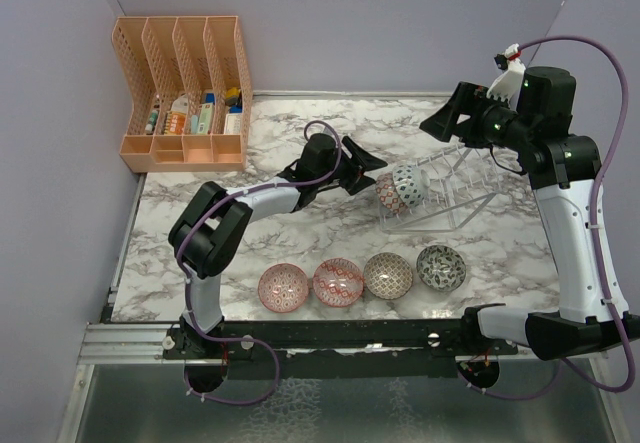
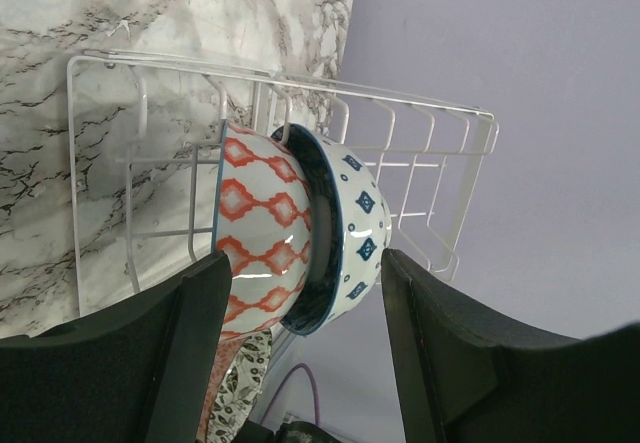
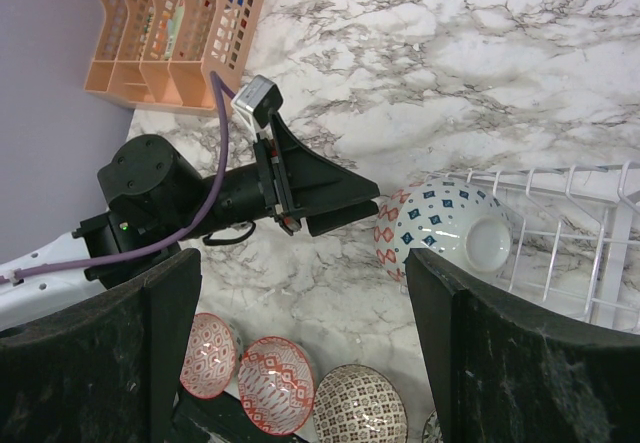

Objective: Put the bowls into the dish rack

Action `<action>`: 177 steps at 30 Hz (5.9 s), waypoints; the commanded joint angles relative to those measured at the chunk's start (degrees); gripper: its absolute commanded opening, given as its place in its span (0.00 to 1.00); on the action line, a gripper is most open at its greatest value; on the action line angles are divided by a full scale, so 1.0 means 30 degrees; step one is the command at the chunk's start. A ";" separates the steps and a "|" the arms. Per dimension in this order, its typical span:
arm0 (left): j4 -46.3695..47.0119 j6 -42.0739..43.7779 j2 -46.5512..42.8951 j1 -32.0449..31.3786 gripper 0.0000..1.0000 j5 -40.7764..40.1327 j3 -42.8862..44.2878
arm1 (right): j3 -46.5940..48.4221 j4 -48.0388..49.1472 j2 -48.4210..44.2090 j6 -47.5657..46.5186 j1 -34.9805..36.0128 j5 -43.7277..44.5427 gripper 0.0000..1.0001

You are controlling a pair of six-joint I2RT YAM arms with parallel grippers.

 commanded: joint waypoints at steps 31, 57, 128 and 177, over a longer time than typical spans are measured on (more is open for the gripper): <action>0.0751 -0.0273 0.1295 -0.0135 0.64 0.0223 0.1179 | 0.0155 0.0568 -0.0078 0.0022 -0.0086 -0.0373 0.84; 0.0636 -0.0379 0.1747 -0.0590 0.65 0.0609 0.1493 | -0.0067 0.0713 -0.0096 0.0023 -0.0086 -0.0559 0.84; -2.3051 1.2998 -1.4680 -0.2738 0.71 -0.3494 -0.5387 | -0.0685 -0.2879 -0.0295 0.1166 -0.0086 -0.1457 1.00; -2.0947 0.9115 -1.4071 -1.2261 0.00 -1.3121 -1.0719 | -0.0417 -0.2639 -0.0177 0.0745 -0.0086 -0.1782 0.98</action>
